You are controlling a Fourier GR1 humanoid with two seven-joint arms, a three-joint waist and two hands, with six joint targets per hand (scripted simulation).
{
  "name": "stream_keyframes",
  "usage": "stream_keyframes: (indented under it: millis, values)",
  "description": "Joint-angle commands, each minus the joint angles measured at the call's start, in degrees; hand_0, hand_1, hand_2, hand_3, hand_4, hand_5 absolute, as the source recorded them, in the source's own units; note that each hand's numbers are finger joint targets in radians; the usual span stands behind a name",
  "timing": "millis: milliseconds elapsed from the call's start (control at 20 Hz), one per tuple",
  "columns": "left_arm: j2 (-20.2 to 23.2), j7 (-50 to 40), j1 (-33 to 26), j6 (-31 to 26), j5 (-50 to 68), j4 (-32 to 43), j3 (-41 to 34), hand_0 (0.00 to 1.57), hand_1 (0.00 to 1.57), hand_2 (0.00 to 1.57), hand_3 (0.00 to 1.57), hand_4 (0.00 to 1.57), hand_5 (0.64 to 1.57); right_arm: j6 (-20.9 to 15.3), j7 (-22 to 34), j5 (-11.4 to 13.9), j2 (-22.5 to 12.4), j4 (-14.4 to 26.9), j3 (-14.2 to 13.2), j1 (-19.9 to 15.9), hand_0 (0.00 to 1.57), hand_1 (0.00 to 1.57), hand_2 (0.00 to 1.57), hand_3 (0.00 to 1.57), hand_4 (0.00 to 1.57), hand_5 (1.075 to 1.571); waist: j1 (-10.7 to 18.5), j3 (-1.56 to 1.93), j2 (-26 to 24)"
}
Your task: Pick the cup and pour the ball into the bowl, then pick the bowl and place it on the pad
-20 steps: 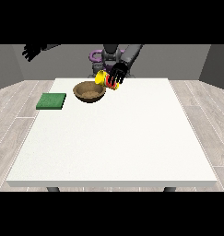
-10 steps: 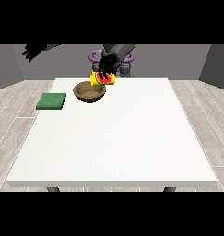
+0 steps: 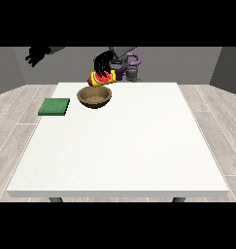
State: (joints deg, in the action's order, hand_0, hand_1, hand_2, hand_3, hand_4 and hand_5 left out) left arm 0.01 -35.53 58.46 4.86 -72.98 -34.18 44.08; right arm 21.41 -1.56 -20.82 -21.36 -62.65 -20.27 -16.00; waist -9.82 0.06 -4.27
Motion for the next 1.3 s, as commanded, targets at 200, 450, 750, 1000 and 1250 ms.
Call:
stream_keyframes:
  millis: [200, 450, 750, 1000, 1250]
  values:
    - [3.56, 1.78, -6.26, 5.07, 3.19, -7.68, -6.53, 0.32, 0.32, 1.50, 1.54, 1.11, 1.570, 1.20, 0.57, -0.42, -1.06, -0.49, -1.22, 7.23, 0.00, 0.00, 0.00, 0.27, 0.69, 1.548, 3.05, -0.11, -5.61]
    - [8.74, 11.75, -10.13, 12.94, 20.82, -15.04, -22.50, 0.95, 0.95, 1.37, 1.08, 1.30, 1.556, -3.97, 1.80, 1.37, 1.15, -2.82, -0.23, 6.24, 0.00, 0.00, 0.00, 0.11, 0.74, 1.551, 7.56, -0.54, -5.97]
    - [8.67, 18.38, -10.28, 11.76, 45.52, -24.27, -42.84, 0.00, 0.00, 0.00, 0.00, 1.15, 1.568, -6.93, 1.35, 2.75, 3.78, -2.05, 0.46, 7.15, 0.00, 0.00, 0.00, 0.00, 0.78, 1.556, 11.81, -0.98, -5.05]
    - [12.09, 24.75, -11.70, -0.93, 63.94, -28.32, -54.26, 0.00, 0.00, 0.00, 0.00, 1.05, 1.567, -11.25, -1.81, 5.07, 9.19, -1.14, 1.85, 9.66, 0.00, 0.00, 0.00, 0.00, 0.78, 1.560, 15.64, -0.43, -3.44]
    - [19.61, 28.81, -14.16, -14.19, 75.45, -26.86, -62.55, 0.00, 0.00, 0.00, 0.00, 1.06, 1.561, -15.43, -3.64, 6.00, 13.64, -2.15, 3.03, 8.40, 0.00, 0.00, 0.00, 0.00, 0.73, 1.566, 17.12, -0.20, 1.08]
